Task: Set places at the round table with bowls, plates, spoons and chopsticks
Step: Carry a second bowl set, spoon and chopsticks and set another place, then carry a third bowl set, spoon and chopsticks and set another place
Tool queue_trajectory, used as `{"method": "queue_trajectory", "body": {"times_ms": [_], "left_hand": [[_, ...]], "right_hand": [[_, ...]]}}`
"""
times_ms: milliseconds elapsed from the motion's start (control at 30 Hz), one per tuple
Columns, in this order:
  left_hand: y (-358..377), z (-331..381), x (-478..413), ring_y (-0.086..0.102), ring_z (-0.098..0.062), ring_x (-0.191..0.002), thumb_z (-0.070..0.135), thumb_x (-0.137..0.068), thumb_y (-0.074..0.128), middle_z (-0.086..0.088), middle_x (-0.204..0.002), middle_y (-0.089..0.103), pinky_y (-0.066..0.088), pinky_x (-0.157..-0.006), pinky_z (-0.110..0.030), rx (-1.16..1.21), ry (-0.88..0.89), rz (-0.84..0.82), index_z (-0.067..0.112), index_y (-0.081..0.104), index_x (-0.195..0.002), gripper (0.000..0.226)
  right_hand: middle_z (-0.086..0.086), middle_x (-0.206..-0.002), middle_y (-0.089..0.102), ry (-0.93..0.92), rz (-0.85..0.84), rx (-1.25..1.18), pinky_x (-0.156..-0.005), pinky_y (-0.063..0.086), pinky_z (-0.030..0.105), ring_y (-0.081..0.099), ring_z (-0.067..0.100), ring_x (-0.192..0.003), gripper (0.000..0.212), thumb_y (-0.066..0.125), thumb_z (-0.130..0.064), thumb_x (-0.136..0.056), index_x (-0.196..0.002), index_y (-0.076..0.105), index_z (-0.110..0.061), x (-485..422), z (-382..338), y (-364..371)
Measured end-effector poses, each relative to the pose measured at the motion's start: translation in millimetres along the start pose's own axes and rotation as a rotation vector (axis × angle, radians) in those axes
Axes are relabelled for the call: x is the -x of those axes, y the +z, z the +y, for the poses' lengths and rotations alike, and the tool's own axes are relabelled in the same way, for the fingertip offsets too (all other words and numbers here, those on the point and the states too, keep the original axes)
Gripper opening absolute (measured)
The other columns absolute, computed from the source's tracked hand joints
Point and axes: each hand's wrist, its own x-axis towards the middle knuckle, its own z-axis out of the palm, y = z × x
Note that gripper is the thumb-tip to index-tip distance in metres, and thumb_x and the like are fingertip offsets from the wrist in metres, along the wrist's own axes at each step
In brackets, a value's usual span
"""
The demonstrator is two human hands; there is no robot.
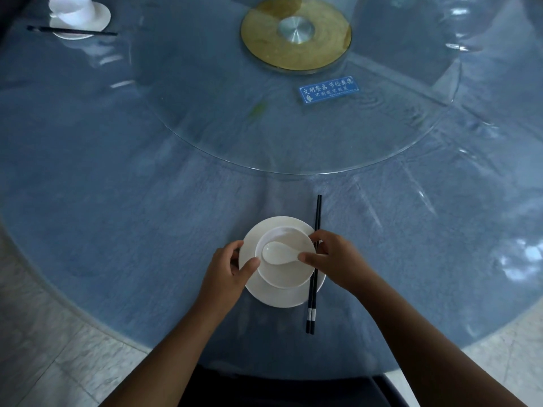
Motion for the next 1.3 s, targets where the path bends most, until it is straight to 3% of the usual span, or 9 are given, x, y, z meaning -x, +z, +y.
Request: {"method": "queue_trajectory", "body": {"times_ms": [100, 267, 433, 533, 700, 800, 1000, 1167, 1300], "left_hand": [[-1, 1, 0, 0.070, -0.022, -0.094, 0.050, -0.079, 0.066, -0.002, -0.107, 0.071, 0.061, -0.079, -0.053, 0.014, -0.002, -0.016, 0.021, 0.061, -0.122, 0.052], [-9, 3, 3, 0.070, -0.016, -0.090, 0.041, -0.093, 0.063, 0.002, -0.098, 0.071, 0.060, -0.083, -0.050, -0.009, -0.024, -0.017, 0.017, 0.063, -0.116, 0.034], [-58, -1, 16, 0.069, -0.022, -0.081, 0.035, -0.096, 0.064, 0.000, -0.087, 0.068, 0.058, -0.083, -0.046, -0.119, -0.033, 0.158, 0.015, 0.069, -0.109, 0.025], [-114, -3, 36, 0.069, -0.021, -0.082, 0.041, -0.091, 0.059, 0.000, -0.089, 0.072, 0.056, -0.084, -0.039, -0.188, -0.021, 0.253, 0.019, 0.071, -0.101, 0.027], [-245, -43, 87, 0.067, -0.023, -0.091, 0.042, -0.088, 0.048, -0.003, -0.096, 0.072, 0.050, -0.079, -0.031, -0.387, -0.010, 0.395, 0.019, 0.068, -0.098, 0.032], [-325, -82, 119, 0.067, -0.020, -0.097, 0.038, -0.096, 0.056, 0.000, -0.101, 0.072, 0.044, -0.078, -0.025, -0.450, -0.074, 0.455, 0.020, 0.067, -0.103, 0.023], [-504, -194, 218, 0.065, -0.026, -0.107, 0.034, -0.099, 0.051, -0.009, -0.117, 0.069, 0.052, -0.089, -0.032, -0.529, -0.267, 0.551, 0.013, 0.061, -0.120, 0.031], [-594, -262, 306, 0.059, -0.031, -0.121, 0.033, -0.099, 0.048, -0.011, -0.132, 0.063, 0.048, -0.097, -0.036, -0.515, -0.457, 0.709, 0.014, 0.057, -0.132, 0.039], [-651, -304, 352, 0.061, -0.032, -0.117, 0.029, -0.098, 0.047, -0.012, -0.129, 0.063, 0.051, -0.096, -0.039, -0.495, -0.583, 0.797, 0.011, 0.058, -0.125, 0.035]], "right_hand": [[-0.011, -0.096, 0.067, -0.002, -0.019, -0.013, -0.064, 0.045, 0.016, 0.063, 0.002, -0.083, 0.036, 0.074, -0.042, -0.083, -0.112, 0.064, -0.022, -1, -1, -1], [-0.007, -0.088, 0.065, -0.037, 0.064, 0.103, -0.067, 0.048, 0.025, 0.065, 0.012, -0.082, 0.039, 0.069, -0.049, -0.086, -0.112, 0.064, -0.021, 3, -8, -17], [0.008, -0.111, 0.062, -0.268, 0.194, 0.406, -0.085, 0.050, 0.038, 0.060, 0.029, -0.103, 0.042, 0.070, -0.043, -0.087, -0.117, 0.064, -0.014, -7, -58, -31], [0.012, -0.110, 0.063, -0.439, 0.151, 0.518, -0.087, 0.050, 0.040, 0.061, 0.034, -0.105, 0.039, 0.070, -0.039, -0.087, -0.114, 0.064, -0.011, -14, -122, -6], [0.010, -0.103, 0.064, -0.659, -0.101, 0.553, -0.080, 0.047, 0.035, 0.064, 0.032, -0.096, 0.037, 0.067, -0.042, -0.087, -0.106, 0.061, -0.012, -10, -264, 109], [0.009, -0.105, 0.069, -0.764, -0.175, 0.634, -0.082, 0.049, 0.034, 0.064, 0.029, -0.101, 0.041, 0.065, -0.047, -0.087, -0.110, 0.061, -0.014, -1, -337, 191], [0.004, -0.107, 0.067, -0.909, -0.305, 0.694, -0.083, 0.049, 0.034, 0.064, 0.028, -0.102, 0.037, 0.059, -0.048, -0.087, -0.113, 0.057, -0.021, 44, -487, 389], [0.007, -0.111, 0.064, -1.034, -0.473, 0.817, -0.080, 0.047, 0.034, 0.062, 0.029, -0.105, 0.036, 0.058, -0.046, -0.090, -0.113, 0.055, -0.018, 81, -579, 517], [0.005, -0.106, 0.063, -1.125, -0.576, 0.863, -0.077, 0.049, 0.035, 0.063, 0.027, -0.097, 0.037, 0.055, -0.049, -0.092, -0.112, 0.054, -0.018, 95, -640, 602]]}}
